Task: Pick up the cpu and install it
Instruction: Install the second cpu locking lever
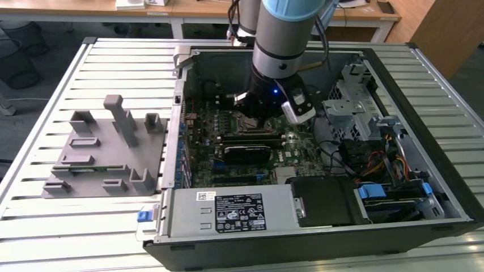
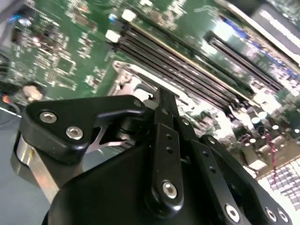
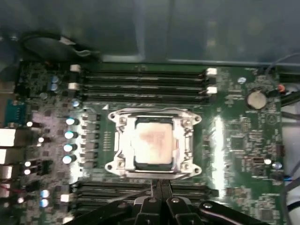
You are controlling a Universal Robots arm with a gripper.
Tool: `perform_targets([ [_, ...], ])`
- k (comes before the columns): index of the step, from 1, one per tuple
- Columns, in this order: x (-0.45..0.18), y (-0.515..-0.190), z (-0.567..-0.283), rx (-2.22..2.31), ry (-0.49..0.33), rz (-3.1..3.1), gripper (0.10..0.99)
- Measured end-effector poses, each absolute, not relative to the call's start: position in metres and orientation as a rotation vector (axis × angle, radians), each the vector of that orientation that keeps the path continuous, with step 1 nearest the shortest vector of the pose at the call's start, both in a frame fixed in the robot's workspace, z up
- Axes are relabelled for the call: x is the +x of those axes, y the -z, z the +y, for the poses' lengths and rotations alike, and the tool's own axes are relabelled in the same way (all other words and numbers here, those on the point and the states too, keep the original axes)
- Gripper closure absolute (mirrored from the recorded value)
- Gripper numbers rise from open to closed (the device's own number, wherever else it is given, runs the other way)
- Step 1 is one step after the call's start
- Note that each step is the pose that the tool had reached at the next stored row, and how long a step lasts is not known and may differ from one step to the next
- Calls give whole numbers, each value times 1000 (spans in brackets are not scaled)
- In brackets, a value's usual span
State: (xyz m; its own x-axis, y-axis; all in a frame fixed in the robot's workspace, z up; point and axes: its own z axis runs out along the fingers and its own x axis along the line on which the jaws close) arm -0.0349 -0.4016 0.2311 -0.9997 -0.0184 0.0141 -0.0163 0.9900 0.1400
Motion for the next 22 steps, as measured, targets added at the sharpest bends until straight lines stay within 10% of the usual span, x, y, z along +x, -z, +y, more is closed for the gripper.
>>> perform_targets([
  [22,-53,-210,-407,27,257,-3116,980],
])
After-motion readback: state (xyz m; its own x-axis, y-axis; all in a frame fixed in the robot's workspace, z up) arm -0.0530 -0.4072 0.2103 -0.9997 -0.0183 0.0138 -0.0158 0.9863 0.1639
